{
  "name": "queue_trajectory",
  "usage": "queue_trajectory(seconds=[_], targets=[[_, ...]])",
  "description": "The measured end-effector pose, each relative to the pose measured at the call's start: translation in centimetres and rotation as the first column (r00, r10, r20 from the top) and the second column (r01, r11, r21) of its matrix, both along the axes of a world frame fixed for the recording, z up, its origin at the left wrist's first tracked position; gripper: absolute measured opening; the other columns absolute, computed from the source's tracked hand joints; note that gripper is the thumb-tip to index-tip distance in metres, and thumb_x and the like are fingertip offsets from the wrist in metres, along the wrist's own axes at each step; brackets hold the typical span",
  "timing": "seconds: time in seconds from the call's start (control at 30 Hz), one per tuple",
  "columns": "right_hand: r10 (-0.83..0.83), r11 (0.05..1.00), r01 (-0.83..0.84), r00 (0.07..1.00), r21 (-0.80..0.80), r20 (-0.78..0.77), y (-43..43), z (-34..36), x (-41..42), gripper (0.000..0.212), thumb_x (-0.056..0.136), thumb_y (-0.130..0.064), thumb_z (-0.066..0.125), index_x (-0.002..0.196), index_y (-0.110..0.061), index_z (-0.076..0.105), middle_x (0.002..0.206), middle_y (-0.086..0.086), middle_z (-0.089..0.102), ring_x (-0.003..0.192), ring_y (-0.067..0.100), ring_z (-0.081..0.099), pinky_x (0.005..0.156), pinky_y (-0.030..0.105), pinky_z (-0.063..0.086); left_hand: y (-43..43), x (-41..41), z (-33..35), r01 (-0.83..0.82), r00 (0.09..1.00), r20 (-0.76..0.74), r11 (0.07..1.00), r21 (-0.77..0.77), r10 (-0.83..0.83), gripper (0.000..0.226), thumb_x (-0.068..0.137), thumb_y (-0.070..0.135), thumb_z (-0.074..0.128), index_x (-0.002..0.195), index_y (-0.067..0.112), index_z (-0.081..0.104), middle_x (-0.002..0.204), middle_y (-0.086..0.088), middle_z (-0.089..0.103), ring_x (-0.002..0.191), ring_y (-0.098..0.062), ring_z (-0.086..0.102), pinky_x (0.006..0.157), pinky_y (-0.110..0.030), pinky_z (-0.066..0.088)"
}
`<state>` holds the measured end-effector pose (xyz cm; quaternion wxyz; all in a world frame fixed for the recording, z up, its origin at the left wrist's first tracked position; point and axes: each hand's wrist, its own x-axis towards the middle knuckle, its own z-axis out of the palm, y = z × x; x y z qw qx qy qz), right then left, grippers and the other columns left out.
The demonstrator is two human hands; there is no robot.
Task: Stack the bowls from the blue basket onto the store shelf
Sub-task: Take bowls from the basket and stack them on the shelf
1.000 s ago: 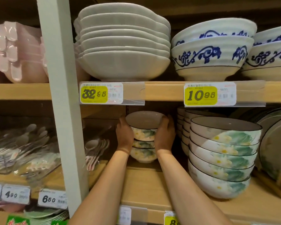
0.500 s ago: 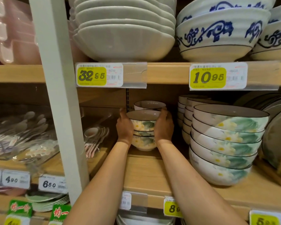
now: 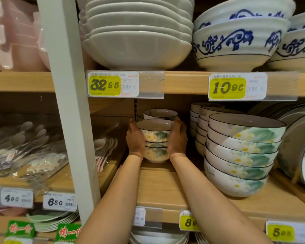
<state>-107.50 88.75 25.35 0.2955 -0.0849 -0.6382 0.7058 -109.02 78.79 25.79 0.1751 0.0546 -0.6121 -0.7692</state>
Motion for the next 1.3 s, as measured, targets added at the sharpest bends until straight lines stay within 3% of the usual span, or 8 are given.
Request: queue_trajectory(seconds=[0.13,0.3,0.4,0.47,0.57,0.77,1.03,1.3], targets=[[-0.007,0.999,0.004,0.998,0.044,0.057,0.6,1.0,1.3,0.058,0.099,-0.054,0.030,0.150,-0.027,0.027,0.152,0.007,0.038,0.138,0.029,0.037,0.109,0.038,0.028,0.1,1.5,1.2,-0.076,0.996,0.055,0.997,0.021,0.075,0.054,0.099,0.043,0.023,0.126,0.011,0.057,0.135,-0.017,0.054,0.122,-0.036,0.050,0.106,-0.044,0.037],[-0.091,0.991,0.089,0.996,0.099,0.014,0.5,1.8,4.7,0.055,0.101,-0.048,0.029,0.147,-0.019,0.036,0.153,0.007,0.036,0.140,0.024,0.033,0.114,0.032,0.022,0.3,3.8,3.2,0.000,0.992,0.124,0.987,0.158,-0.020,0.053,0.102,0.040,0.027,0.136,0.008,0.050,0.139,-0.015,0.053,0.127,-0.035,0.050,0.109,-0.044,0.039],[-0.076,0.995,0.073,0.996,0.074,0.044,0.4,1.2,7.6,0.056,0.097,-0.056,0.028,0.140,-0.023,0.046,0.142,0.008,0.050,0.129,0.027,0.045,0.100,0.034,0.034,0.0,7.3,3.3,0.029,0.996,0.072,0.980,0.197,-0.043,0.049,0.099,0.042,0.031,0.133,0.014,0.053,0.133,-0.011,0.058,0.122,-0.033,0.054,0.107,-0.045,0.041],[-0.048,0.995,0.044,0.998,0.091,0.044,0.4,1.2,9.6,0.056,0.098,-0.054,0.029,0.134,-0.018,0.052,0.133,0.011,0.057,0.121,0.028,0.051,0.089,0.029,0.033,-0.5,10.5,3.3,0.038,0.998,0.037,0.987,0.159,-0.044,0.044,0.096,0.041,0.031,0.120,0.016,0.059,0.120,-0.007,0.064,0.109,-0.027,0.059,0.097,-0.042,0.048],[0.070,0.996,-0.069,0.997,0.047,-0.016,0.0,1.4,13.1,0.057,0.099,-0.053,0.026,0.136,-0.017,0.051,0.138,0.004,0.053,0.127,0.021,0.048,0.107,0.032,0.032,-1.2,16.0,3.7,0.094,0.995,-0.032,0.984,0.152,-0.090,0.033,0.099,0.038,0.034,0.090,0.023,0.061,0.085,0.010,0.068,0.079,-0.005,0.060,0.064,-0.024,0.044],[0.233,0.968,-0.234,0.972,-0.089,-0.015,0.1,-0.4,22.1,0.047,0.102,-0.049,0.023,0.096,-0.025,0.063,0.107,0.003,0.070,0.101,0.015,0.064,0.100,0.040,0.045,-2.5,26.4,2.3,0.155,0.986,-0.053,0.987,-0.034,-0.157,0.046,0.104,0.030,0.025,0.114,0.009,0.064,0.113,-0.008,0.068,0.108,-0.020,0.062,0.101,-0.037,0.042],[0.455,0.877,-0.415,0.880,-0.241,0.138,-3.1,-5.8,31.9,0.032,0.101,-0.025,0.037,0.090,-0.012,0.064,0.097,0.012,0.071,0.091,0.021,0.068,0.085,0.032,0.051,-7.9,37.5,-4.3,0.028,0.996,0.090,0.999,-0.019,-0.026,0.047,0.104,0.031,0.027,0.098,0.008,0.068,0.099,-0.010,0.073,0.095,-0.021,0.067,0.090,-0.035,0.049],[0.606,0.793,-0.535,0.742,-0.291,0.287,-11.4,-13.3,38.0,0.027,0.099,-0.018,0.041,0.091,-0.009,0.065,0.093,0.012,0.072,0.087,0.022,0.068,0.077,0.031,0.052,-19.4,44.7,-10.0,-0.125,0.974,0.187,0.992,-0.028,0.128,0.045,0.104,0.028,0.027,0.096,0.009,0.067,0.099,-0.011,0.073,0.089,-0.020,0.067,0.076,-0.029,0.049]])
